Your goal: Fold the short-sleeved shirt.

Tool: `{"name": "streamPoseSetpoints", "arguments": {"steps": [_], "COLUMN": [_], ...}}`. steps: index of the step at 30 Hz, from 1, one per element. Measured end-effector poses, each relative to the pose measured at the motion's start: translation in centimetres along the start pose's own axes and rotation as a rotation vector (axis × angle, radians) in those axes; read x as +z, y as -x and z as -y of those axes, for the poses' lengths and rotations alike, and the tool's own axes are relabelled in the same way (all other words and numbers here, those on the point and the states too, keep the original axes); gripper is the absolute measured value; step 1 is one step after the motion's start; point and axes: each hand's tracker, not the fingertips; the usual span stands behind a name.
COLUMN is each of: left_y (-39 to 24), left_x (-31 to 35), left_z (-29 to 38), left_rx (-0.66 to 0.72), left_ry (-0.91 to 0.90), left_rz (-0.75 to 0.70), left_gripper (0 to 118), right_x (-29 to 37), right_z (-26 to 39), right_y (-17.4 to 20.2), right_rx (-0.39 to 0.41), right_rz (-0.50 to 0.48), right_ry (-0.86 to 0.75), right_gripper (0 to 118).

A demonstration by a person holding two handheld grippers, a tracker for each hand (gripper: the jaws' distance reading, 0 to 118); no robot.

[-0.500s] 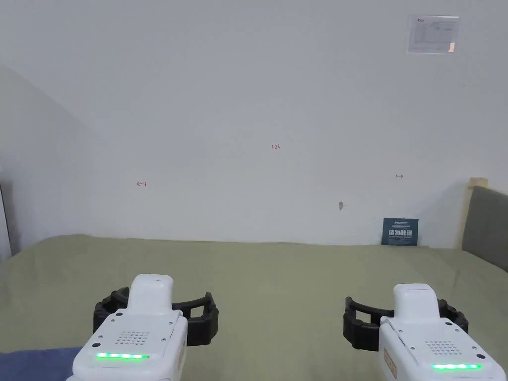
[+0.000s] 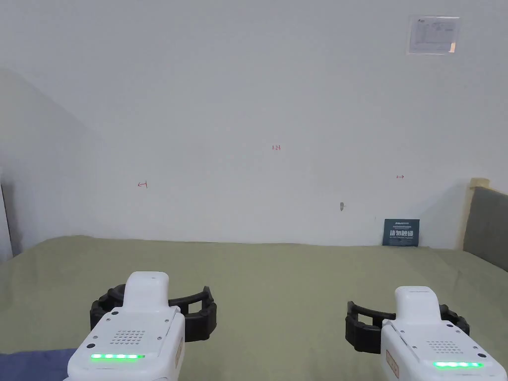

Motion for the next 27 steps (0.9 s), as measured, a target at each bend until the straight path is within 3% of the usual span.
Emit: {"name": "streamPoseSetpoints", "arguments": {"steps": [27], "left_y": [-0.34], "left_x": [-0.13], "left_z": [0.50], "left_rx": [-0.008], "left_ry": [0.020], "left_rz": [0.011], "left_gripper": [118], "right_x": [0.34], "right_z": [-0.15], "right_y": [0.18], "right_rx": [0.015], "right_rz": [-0.017], "right_ry": [-0.017], "right_gripper": [118]}}
